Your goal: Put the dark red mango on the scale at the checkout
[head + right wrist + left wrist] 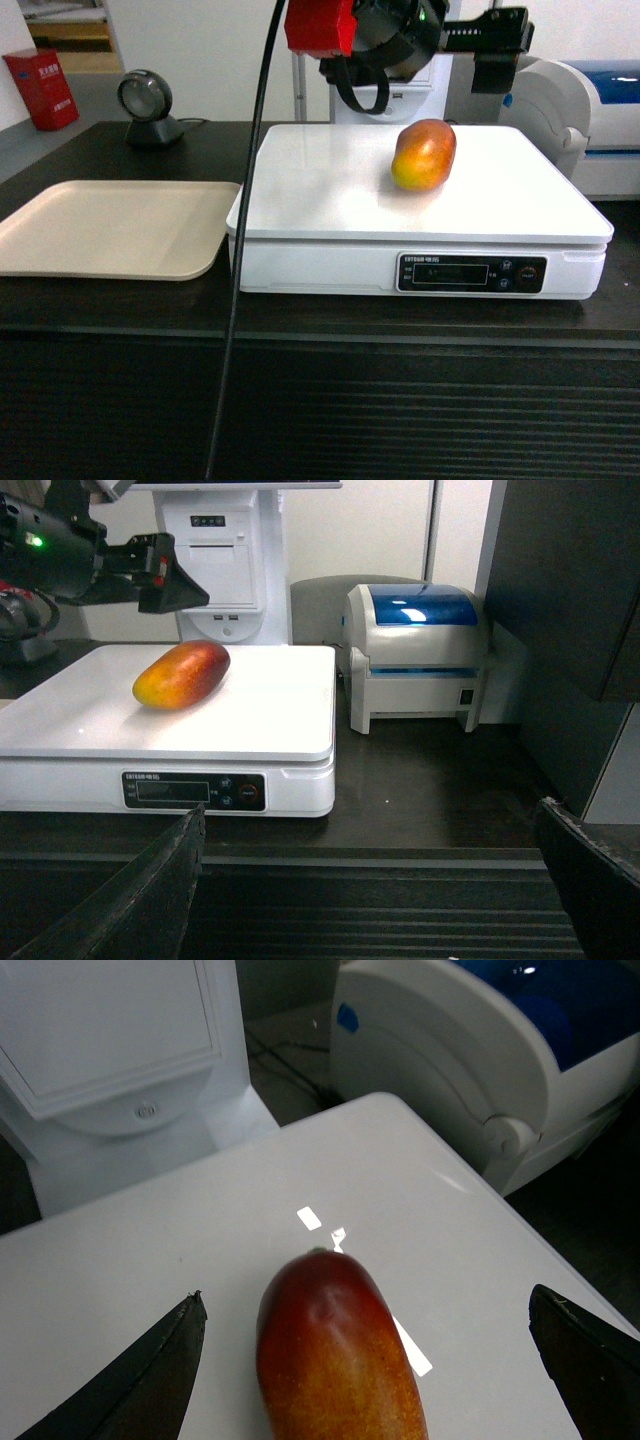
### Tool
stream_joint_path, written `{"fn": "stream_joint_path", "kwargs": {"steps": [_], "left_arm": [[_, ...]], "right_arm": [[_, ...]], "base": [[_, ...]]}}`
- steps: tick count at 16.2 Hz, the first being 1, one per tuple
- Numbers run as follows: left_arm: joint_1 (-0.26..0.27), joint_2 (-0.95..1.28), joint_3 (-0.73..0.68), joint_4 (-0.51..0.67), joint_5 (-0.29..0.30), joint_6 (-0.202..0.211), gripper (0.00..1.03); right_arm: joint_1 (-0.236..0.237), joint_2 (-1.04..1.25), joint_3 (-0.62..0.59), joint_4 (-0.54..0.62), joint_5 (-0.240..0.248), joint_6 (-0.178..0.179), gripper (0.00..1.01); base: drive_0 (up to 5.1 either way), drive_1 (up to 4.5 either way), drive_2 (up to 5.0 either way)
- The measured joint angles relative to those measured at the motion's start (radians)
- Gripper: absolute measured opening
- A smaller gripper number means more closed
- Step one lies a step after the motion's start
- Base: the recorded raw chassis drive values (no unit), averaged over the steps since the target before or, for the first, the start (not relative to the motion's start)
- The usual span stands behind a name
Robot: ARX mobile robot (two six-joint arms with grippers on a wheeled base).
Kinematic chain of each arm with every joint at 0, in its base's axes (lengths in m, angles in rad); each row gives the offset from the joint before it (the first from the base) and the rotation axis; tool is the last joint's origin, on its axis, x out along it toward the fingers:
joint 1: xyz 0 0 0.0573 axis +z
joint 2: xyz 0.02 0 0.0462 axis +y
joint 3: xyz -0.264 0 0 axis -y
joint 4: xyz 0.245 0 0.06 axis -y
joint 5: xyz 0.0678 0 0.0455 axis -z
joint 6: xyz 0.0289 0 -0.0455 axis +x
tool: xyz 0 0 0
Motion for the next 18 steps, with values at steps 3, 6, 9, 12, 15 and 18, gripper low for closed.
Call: {"fn": "stream_joint_path", "kwargs": {"steps": [3,6,9,12,15,18], "left_arm": [[-0.008,-0.078,-0.097,0.09,0.011,0.059,0.98],[0.004,-0.11,-0.138,0.092,0.022,0.089,0.98],[0.079,-0.174,-0.229,0.108,0.025,0.055,0.98],[0.209,-0.325,-0.419,0.189,-0.022,0.042,0.98],[0.373,-0.574,-0.703,0.341,-0.029,0.043,0.98],[0.481,-0.856,-0.957,0.393,-0.017,0.064,0.98]], "right_arm": [[0.0,0.0,0.0,0.0,0.0,0.0,0.98],[0.0,0.0,0.0,0.0,0.0,0.0,0.98],[0.0,0.0,0.0,0.0,0.0,0.0,0.98],[0.0,0.0,0.0,0.0,0.0,0.0,0.98],[0.0,0.0,0.0,0.0,0.0,0.0,0.98],[0.0,0.0,0.0,0.0,0.0,0.0,0.98]], "base": [[0.0,0.0,0.0],[0.0,0.0,0.0],[0.0,0.0,0.0],[0.0,0.0,0.0],[0.0,0.0,0.0],[0.0,0.0,0.0]]}}
